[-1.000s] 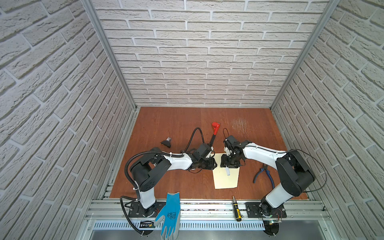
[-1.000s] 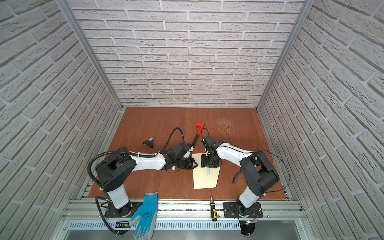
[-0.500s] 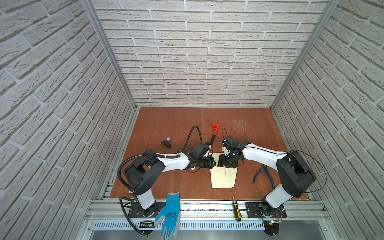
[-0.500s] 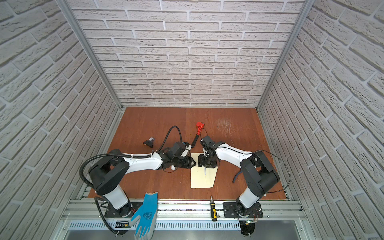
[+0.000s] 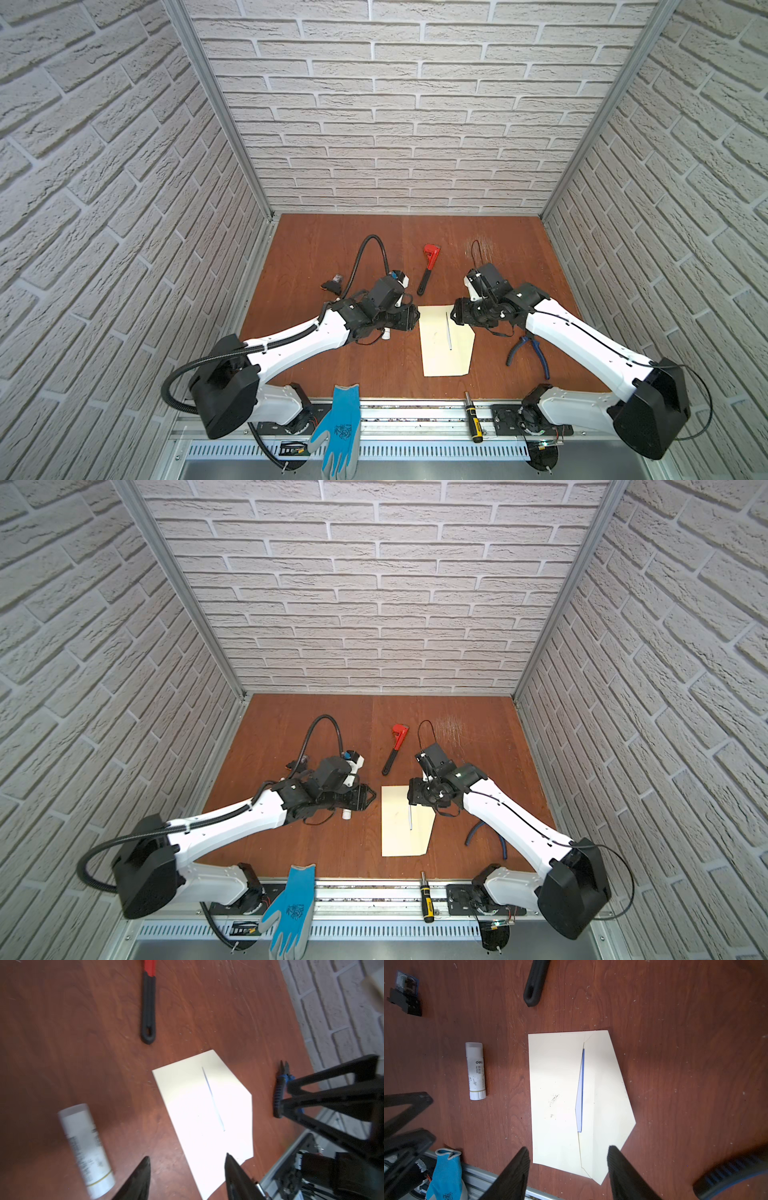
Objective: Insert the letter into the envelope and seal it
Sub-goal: 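Move the left gripper over the white glue stick while the right gripper withdraws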
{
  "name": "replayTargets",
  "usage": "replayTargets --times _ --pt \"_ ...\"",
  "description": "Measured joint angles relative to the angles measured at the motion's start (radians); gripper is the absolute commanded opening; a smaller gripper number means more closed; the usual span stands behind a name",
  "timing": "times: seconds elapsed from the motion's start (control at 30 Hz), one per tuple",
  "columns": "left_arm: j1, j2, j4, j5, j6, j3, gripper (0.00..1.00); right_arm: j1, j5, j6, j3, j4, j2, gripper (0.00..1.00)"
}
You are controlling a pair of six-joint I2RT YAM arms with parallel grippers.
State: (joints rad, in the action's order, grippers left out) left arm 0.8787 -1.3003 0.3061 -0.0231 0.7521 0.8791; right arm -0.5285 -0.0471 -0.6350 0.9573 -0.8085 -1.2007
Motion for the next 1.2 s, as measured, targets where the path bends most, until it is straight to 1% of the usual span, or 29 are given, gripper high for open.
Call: replayTargets --times 0.1,0.2,0.3,0.37,0.47,0.6,0.77,1.0,1.13,1.2 --pt "-0.001 0.049 0.109 0.095 0.000 0.003 0.66 -0.002 0.000 0.006 -0.066 0.034 0.088 0.60" --pt "-0.001 0.069 0.211 0.179 0.009 0.002 0.68 -0.005 0.010 0.007 -0.142 0.049 0.153 0.61" --pt "-0.002 0.069 0.266 0.230 0.023 -0.011 0.73 -0.006 0.029 0.004 -0.182 0.048 0.151 0.64" --pt "-0.004 0.068 0.282 0.243 0.034 -0.022 0.75 -0.005 0.036 -0.002 -0.191 0.048 0.125 0.67" --pt "-0.013 0.042 0.285 0.249 0.045 -0.031 0.78 -0.005 0.049 -0.013 -0.207 0.052 0.086 0.69" --pt "-0.043 -0.028 0.262 0.242 0.053 -0.031 0.78 0.012 0.055 -0.028 -0.247 0.062 0.073 0.71" --pt "-0.072 -0.119 0.226 0.224 0.052 -0.031 0.77 0.050 0.050 -0.033 -0.268 0.074 0.058 0.71" --pt "-0.093 -0.210 0.186 0.197 0.035 -0.010 0.74 0.060 0.024 -0.031 -0.270 0.104 0.026 0.70" --pt "-0.099 -0.274 0.166 0.190 0.025 0.016 0.70 0.060 0.009 -0.026 -0.270 0.112 0.026 0.70" --pt "-0.099 -0.298 0.158 0.188 0.021 0.026 0.64 0.060 0.004 -0.022 -0.270 0.112 0.026 0.70"
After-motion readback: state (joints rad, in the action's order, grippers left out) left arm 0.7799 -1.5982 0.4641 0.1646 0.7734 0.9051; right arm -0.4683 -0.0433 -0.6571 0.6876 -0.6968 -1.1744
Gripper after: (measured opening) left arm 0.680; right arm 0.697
